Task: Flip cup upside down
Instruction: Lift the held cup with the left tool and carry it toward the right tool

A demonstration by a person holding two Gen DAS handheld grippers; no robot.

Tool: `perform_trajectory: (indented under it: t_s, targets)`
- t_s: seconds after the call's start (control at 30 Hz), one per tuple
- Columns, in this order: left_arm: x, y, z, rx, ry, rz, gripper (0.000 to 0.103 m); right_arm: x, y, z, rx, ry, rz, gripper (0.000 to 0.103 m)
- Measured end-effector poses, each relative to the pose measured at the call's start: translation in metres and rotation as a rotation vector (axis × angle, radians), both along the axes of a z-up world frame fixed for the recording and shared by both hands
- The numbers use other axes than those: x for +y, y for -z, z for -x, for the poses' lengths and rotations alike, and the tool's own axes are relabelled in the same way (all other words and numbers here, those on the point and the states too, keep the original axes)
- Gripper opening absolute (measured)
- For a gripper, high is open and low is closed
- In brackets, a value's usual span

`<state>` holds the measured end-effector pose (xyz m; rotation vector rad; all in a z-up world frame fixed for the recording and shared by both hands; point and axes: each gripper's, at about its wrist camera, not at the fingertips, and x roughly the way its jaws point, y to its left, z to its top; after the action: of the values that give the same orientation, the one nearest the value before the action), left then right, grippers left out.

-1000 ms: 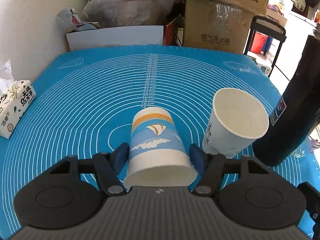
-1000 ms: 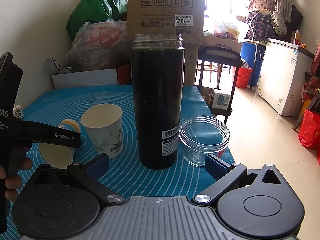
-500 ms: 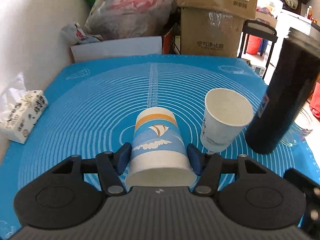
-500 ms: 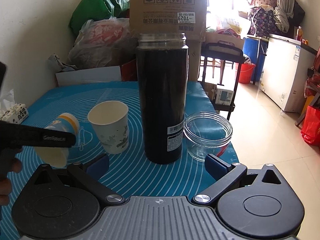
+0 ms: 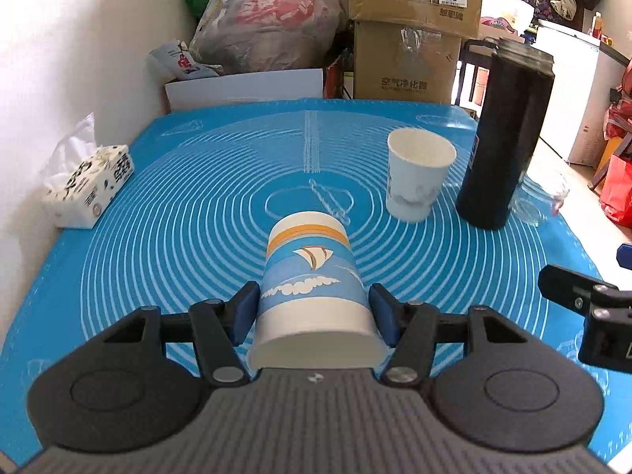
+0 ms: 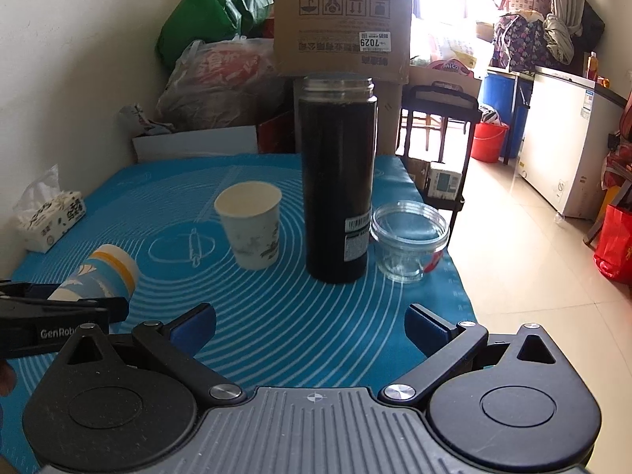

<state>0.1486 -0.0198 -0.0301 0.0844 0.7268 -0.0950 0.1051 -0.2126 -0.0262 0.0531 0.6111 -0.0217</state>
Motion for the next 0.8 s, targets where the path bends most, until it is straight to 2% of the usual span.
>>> perform_trajectory:
  t_s: [0.33, 0.53, 0.6, 0.8]
  targets:
    - [0.006, 0.023, 0.01, 0.059, -0.018, -0.005, 0.063, 0.01, 0.009, 0.017, 0.039, -0.015, -0.001, 0.103]
    - [0.005, 0.025, 0.012, 0.069, -0.016, -0.013, 0.065, 0.01, 0.01, 0.019, 0.05, -0.015, -0.002, 0.103]
    - [0.006, 0.025, 0.012, 0.082, -0.023, -0.011, 0.079, 0.01, 0.011, 0.019, 0.055, -0.014, -0.004, 0.103]
    - [0.007, 0.023, 0.014, 0.081, -0.022, -0.011, 0.082, 0.01, 0.011, 0.021, 0.061, -0.016, -0.005, 0.103]
